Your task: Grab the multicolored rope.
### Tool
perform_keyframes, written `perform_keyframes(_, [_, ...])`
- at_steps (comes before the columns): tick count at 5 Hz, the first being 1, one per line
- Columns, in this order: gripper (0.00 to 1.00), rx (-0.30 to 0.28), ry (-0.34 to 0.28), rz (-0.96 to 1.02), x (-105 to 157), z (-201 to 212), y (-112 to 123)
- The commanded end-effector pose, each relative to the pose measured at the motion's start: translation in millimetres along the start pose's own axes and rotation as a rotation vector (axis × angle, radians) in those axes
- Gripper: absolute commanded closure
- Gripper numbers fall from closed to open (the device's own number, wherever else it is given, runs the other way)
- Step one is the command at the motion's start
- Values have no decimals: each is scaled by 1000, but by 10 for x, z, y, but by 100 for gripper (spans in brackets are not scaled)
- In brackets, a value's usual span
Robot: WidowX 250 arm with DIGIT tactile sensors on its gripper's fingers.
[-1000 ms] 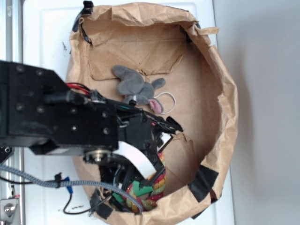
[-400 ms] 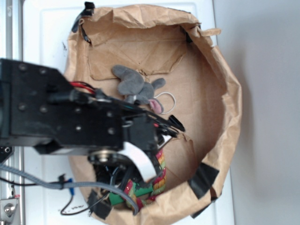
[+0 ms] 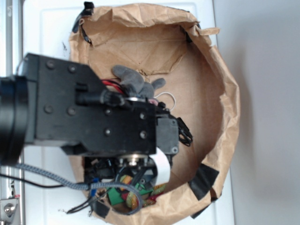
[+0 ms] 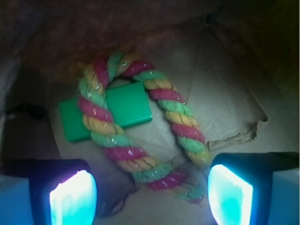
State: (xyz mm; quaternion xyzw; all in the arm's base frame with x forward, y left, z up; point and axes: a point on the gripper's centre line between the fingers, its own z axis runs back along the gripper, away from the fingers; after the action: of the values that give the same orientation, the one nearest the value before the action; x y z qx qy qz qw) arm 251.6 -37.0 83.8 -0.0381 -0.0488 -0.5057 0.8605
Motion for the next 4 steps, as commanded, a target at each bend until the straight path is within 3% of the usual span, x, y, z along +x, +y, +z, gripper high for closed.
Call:
perform_keyframes(1, [0, -55, -39, -289, 3, -176, -49])
perform_keyframes(2, [0, -64, -78, -337, -2, -300, -63])
perform_keyframes(3, [0, -69, -59, -361, 8, -409, -69])
perform_keyframes(4, [0, -34, -55, -338, 18, -550, -34])
